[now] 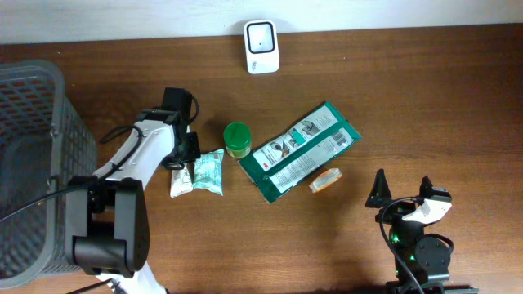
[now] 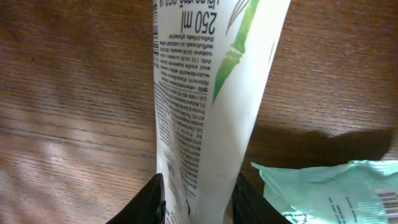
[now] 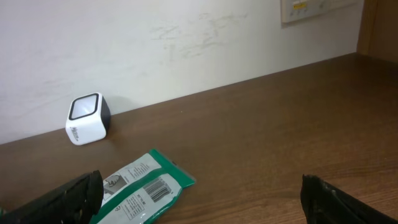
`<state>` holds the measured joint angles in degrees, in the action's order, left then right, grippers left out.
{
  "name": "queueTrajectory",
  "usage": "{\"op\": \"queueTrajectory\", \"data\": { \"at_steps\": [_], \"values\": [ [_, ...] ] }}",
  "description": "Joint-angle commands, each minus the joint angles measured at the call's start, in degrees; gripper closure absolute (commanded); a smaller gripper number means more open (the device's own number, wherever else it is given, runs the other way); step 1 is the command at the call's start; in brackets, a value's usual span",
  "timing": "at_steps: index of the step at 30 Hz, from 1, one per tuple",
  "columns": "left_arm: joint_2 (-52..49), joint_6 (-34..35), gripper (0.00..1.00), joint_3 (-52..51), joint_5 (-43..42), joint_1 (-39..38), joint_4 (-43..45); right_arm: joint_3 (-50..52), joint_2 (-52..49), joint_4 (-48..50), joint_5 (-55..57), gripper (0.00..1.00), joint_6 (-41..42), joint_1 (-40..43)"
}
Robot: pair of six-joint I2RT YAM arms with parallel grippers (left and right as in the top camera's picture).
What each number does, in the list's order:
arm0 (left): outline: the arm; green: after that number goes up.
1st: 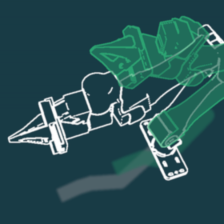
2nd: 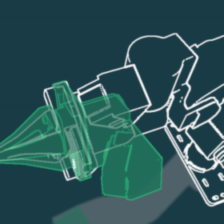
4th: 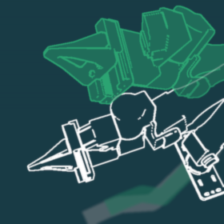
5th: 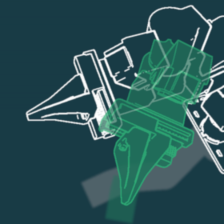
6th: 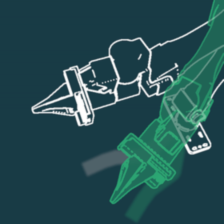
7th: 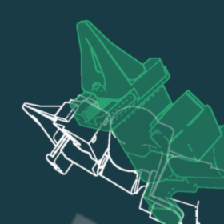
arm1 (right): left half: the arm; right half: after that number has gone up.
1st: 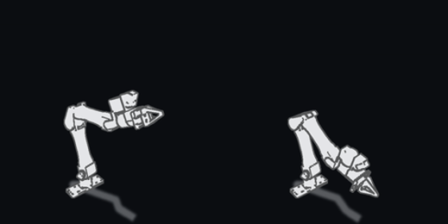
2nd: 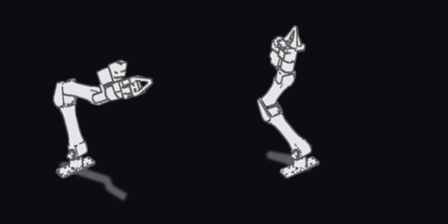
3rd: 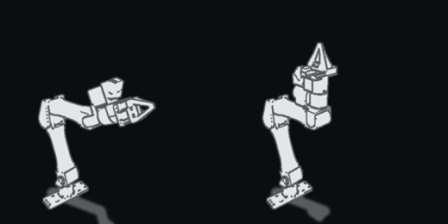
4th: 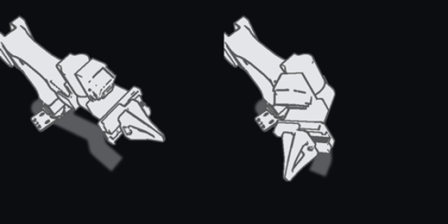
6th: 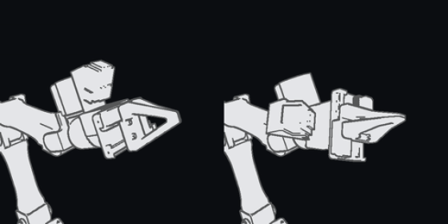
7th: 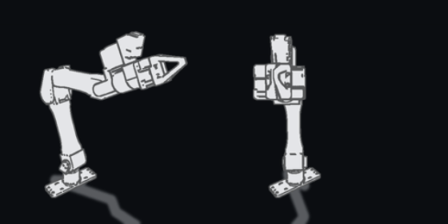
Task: Scan the item barcode
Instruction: 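Lower the white tube onto the table beside the pouch and release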
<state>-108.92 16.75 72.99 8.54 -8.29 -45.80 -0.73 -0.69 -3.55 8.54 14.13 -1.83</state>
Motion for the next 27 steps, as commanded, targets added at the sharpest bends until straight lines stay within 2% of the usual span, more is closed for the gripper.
{"op": "queueTrajectory", "data": {
  "at_steps": [1, 7, 8, 12, 19, 24, 25, 27],
  "values": [
    [0.94, 0.35, 0.66, 3.06, -0.81, -0.17, -0.83, 0.42, 0.44, -0.26, -0.15, 0.02, -0.2, -0.04],
    [8.15, 0.33, 0.62, 12.68, -4.15, -0.17, -4.63, 0.42, 0.44, -0.26, -0.15, 0.02, -0.2, -0.04],
    [9.62, 0.33, 0.58, 13.53, -5.51, -0.17, -4.76, 0.42, 0.44, -0.26, -0.15, 0.02, -0.2, -0.04],
    [14.99, 0.33, 0.53, 14.12, -7.56, -0.17, -4.92, 0.42, 0.44, -0.26, -0.15, 0.02, -0.2, -0.04],
    [22.67, -0.24, 0.19, 14.12, -7.56, -0.07, -5.49, 0.42, 0.44, -0.24, -0.09, 0.02, -0.22, -0.04],
    [26.05, -9.35, 0.18, 14.12, -8.0, 0.0, -5.88, 0.42, 0.44, -0.26, -0.17, 0.02, -0.2, -0.04],
    [26.91, -12.5, 0.18, 14.19, -10.23, 0.13, -6.34, 0.42, 0.44, -0.26, -0.39, 0.02, -0.2, -0.04],
    [27.39, -14.12, 0.18, 14.69, -13.81, 0.79, -6.97, 0.42, 0.44, -0.28, -0.42, 0.02, -0.2, -0.04]
  ]
}}
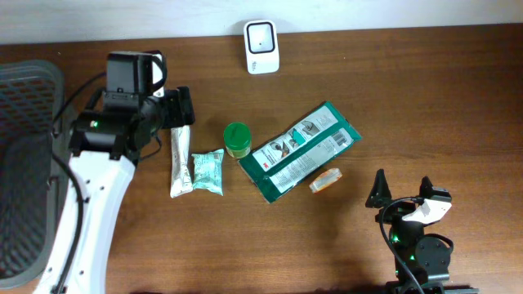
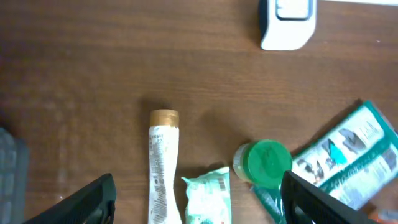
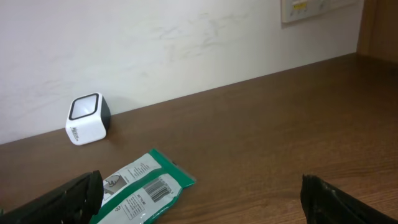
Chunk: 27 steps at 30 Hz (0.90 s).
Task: Scan the item barcode
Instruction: 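Lower the white tube onto the table beside the pouch and release, then reach the right gripper under the 3M package and grasp the Kleenex pack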
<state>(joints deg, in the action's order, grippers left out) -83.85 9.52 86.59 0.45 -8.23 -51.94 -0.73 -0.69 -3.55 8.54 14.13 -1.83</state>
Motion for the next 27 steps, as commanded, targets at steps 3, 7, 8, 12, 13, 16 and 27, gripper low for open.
{"op": "queueTrajectory", "data": {
  "at_steps": [3, 7, 8, 12, 13, 16, 27],
  "values": [
    [2.36, -7.52, 0.18, 3.23, -11.32, 3.23, -1.55, 0.42, 0.44, -0.04, -0.79, 0.02, -0.17, -0.04],
    [2.36, -9.01, 0.18, 7.8, -15.91, 6.84, -3.26, -0.11, 0.44, 0.15, -7.08, 0.01, -0.17, -0.04],
    [2.36, -9.01, 0.13, 8.9, -15.91, 7.37, -3.48, -0.63, 0.44, 0.28, -8.7, 0.02, -0.15, -0.04],
    [2.34, -9.01, 0.03, 9.7, -15.76, 8.28, -3.65, -4.7, -0.22, -0.59, -13.88, 0.02, -0.17, -0.04],
    [2.34, -9.18, 0.01, 9.68, -15.61, 8.31, -3.96, -6.08, -0.74, -1.07, -14.99, 0.02, -0.17, -0.04],
    [2.34, -9.18, 0.01, 9.68, -14.16, 8.31, -4.37, -11.21, -4.17, -2.89, -18.47, 0.02, -0.17, -0.04],
    [2.34, -9.16, 0.01, 9.68, -9.62, 8.31, -4.39, -43.5, -33.62, -25.97, -22.88, 0.02, 6.32, -0.04]
  ]
}}
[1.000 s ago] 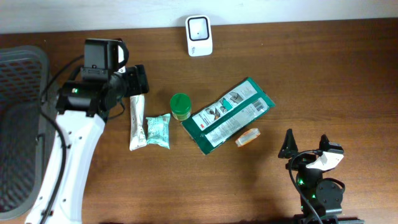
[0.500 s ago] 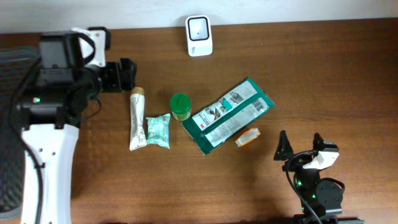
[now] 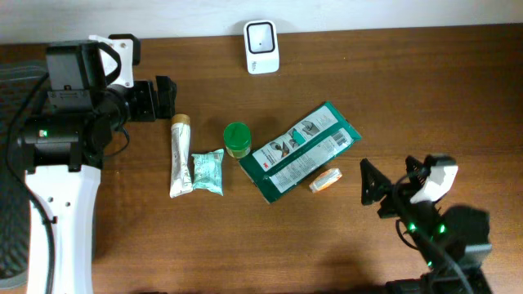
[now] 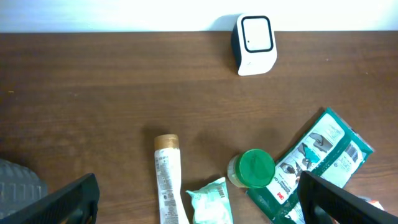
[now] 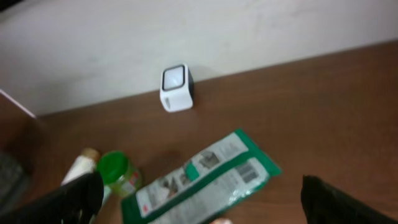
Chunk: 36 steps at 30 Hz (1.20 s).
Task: Scan the item barcode
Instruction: 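Reach the right gripper under the 3M package and grasp the Kleenex pack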
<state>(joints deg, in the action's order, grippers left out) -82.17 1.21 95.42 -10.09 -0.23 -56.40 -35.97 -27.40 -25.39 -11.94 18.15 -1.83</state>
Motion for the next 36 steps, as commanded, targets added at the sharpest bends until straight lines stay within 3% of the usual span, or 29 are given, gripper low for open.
{"op": "queueTrajectory", "data": {
  "at_steps": [1, 13, 15, 20, 24, 30, 33, 36],
  "values": [
    [0.66, -0.85, 0.01, 0.85, 0.9, 0.31, 0.07, -11.08, -9.53, -6.38, -3.37, 0.02, 2.29, -0.04],
    [0.66, -0.85, 0.01, 0.85, 0.92, 0.31, 0.07, -45.77, -37.75, -42.25, -9.86, 0.02, 1.6, -0.04],
    [0.66, -0.85, 0.01, 0.85, 0.92, 0.31, 0.07, -48.37, -39.74, -44.92, -10.43, 0.02, 1.62, -0.04],
    [0.66, -0.85, 0.01, 0.85, 0.92, 0.31, 0.07, -48.59, -43.06, -41.05, -12.57, 0.01, 3.39, -0.13],
    [0.66, -0.85, 0.01, 0.85, 0.92, 0.31, 0.07, -48.59, -47.54, -42.25, -11.15, 0.19, 6.91, -2.43],
    [0.66, -0.85, 0.01, 0.85, 0.92, 0.31, 0.07, -48.57, -60.13, -41.86, -0.98, 0.62, 17.59, -13.22],
    [0.66, -0.85, 0.01, 0.85, 0.92, 0.31, 0.07, -48.57, -65.75, -39.91, -0.66, 0.75, 18.84, -16.83],
    [0.66, -0.85, 0.01, 0.85, 0.92, 0.31, 0.07, -48.57, -72.67, -37.66, -0.63, 0.82, 20.15, -19.78]
  ]
}}
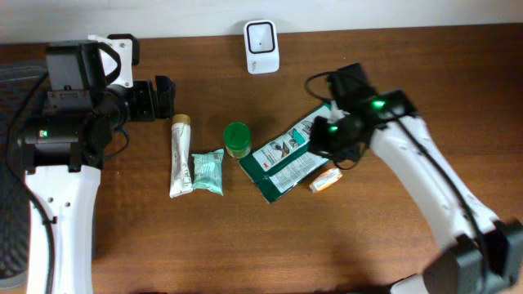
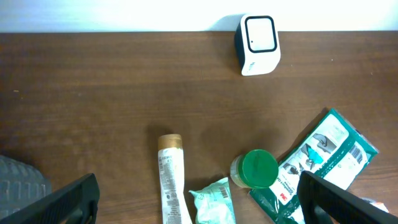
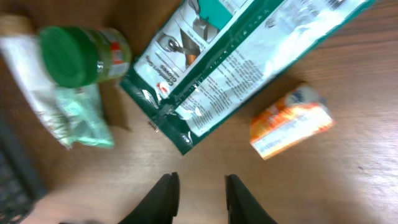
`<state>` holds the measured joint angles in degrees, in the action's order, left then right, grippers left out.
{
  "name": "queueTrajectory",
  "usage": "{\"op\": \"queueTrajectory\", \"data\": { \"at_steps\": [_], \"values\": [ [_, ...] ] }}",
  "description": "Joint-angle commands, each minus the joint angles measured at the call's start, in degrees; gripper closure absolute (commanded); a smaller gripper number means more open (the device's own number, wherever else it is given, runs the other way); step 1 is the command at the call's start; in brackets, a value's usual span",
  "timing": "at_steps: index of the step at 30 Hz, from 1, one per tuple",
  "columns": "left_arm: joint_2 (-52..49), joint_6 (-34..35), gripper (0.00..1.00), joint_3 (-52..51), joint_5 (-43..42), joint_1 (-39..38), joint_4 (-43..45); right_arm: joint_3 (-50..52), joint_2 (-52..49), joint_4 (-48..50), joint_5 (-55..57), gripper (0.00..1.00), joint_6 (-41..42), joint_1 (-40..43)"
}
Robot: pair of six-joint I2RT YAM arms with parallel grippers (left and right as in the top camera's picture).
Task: Scan the item barcode
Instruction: 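Reach the right gripper under the 3M package and grasp the Kleenex pack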
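Note:
The white scanner (image 1: 261, 36) stands at the back edge, also in the left wrist view (image 2: 260, 35). A green printed packet (image 1: 298, 153) lies mid-table, barcode side up (image 3: 249, 56). My right gripper (image 1: 335, 139) hangs above the packet's right part. Its fingers (image 3: 200, 196) are open a little, with bare wood between them. A small orange pack (image 3: 291, 121) lies beside the packet. My left gripper (image 1: 155, 100) is raised at the back left, wide open (image 2: 196, 196) and empty.
A green-lidded jar (image 1: 237, 139), a mint wipes pack (image 1: 207, 171) and a white tube (image 1: 178, 155) lie left of the packet. A dark mesh basket (image 1: 16, 163) fills the left edge. The wall runs behind the scanner.
My right arm has gone from the table's front right to above the green packet, its camera now looking down and its fingers closer together. The left arm and the items are unchanged.
My left gripper was down at the white tube, its fingers either side of it. Then it was raised and open, the tube lying on the table. Then it stood higher at the back left while the right arm had lifted. Now the right gripper is over the packet.

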<state>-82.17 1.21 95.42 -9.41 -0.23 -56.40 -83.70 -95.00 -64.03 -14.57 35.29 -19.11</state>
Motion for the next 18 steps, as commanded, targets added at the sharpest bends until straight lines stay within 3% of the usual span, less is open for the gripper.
{"op": "queueTrajectory", "data": {
  "at_steps": [1, 7, 11, 18],
  "values": [
    [0.66, -0.85, 0.01, 0.85, 0.24, 0.31, 0.07, -0.85, -6.93, 1.38, 2.01, 0.86, 3.02, -3.1],
    [0.66, -0.85, 0.01, 0.85, 0.24, 0.31, 0.07, -0.83, -15.69, 0.57, 6.56, 0.9, 3.15, -3.65],
    [0.66, -0.85, 0.01, 0.85, 0.24, 0.31, 0.07, -0.85, -15.85, -2.4, 10.4, 0.9, 2.51, -1.75],
    [0.66, -0.85, 0.01, 0.85, 0.24, 0.31, 0.07, -0.83, -15.87, -11.21, 10.1, 0.88, -6.23, 3.96]
  ]
}}
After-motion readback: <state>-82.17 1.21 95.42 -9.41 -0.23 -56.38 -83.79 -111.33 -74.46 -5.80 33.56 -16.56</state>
